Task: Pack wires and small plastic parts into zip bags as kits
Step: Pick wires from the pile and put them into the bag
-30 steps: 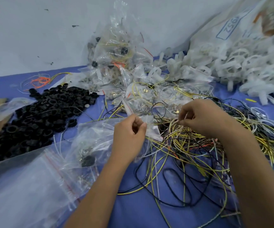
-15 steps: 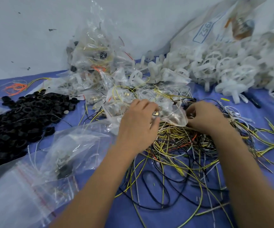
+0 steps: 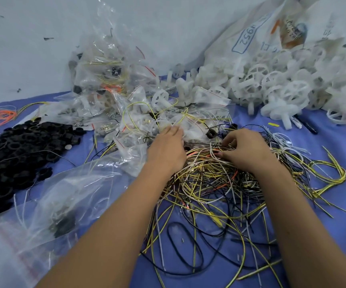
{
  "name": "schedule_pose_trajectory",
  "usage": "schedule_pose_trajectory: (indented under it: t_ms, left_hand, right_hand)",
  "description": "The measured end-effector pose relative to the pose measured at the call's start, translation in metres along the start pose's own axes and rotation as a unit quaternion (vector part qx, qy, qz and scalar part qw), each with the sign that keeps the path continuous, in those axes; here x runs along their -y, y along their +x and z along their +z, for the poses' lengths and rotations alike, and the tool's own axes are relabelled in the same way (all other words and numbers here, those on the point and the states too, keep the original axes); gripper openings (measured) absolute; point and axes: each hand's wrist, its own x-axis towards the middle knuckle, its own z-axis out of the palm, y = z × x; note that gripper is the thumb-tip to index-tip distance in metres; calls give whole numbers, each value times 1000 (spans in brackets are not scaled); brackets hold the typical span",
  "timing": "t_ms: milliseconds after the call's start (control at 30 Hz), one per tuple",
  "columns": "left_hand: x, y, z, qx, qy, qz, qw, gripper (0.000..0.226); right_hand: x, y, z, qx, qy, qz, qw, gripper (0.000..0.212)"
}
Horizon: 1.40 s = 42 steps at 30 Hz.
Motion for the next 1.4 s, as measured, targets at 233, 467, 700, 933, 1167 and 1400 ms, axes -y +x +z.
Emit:
schedule_pose_trajectory:
  t_ms: [233,467,700,933,1167,1400]
  left_hand:
    - [15,21,0,19,25,-39,999,60]
    - [12,20,-18,-32,5,-5,999,36]
    - [-13,-18,-25,-14,-125,-39,991,4]
    - [-19,-19,-30,83,-83,-19,993,43]
    - [-37,-24,-22,18,-70,-60,996,57]
    - [-66,-23,-17,48,-47,-70,995,43]
  right_hand:
    - [16,-1,-6,-108,68,-67,990,11]
    - [41,2,-7,63,3,-171,983,26]
    - [43,3,1,116,-78,-142,980,26]
    - [26,-10,-16,162,-64,-95,980,18]
    - [29,-9,-30,198,-107,-56,973,6]
    - [21,-5,-22,148,-101,2,984,10]
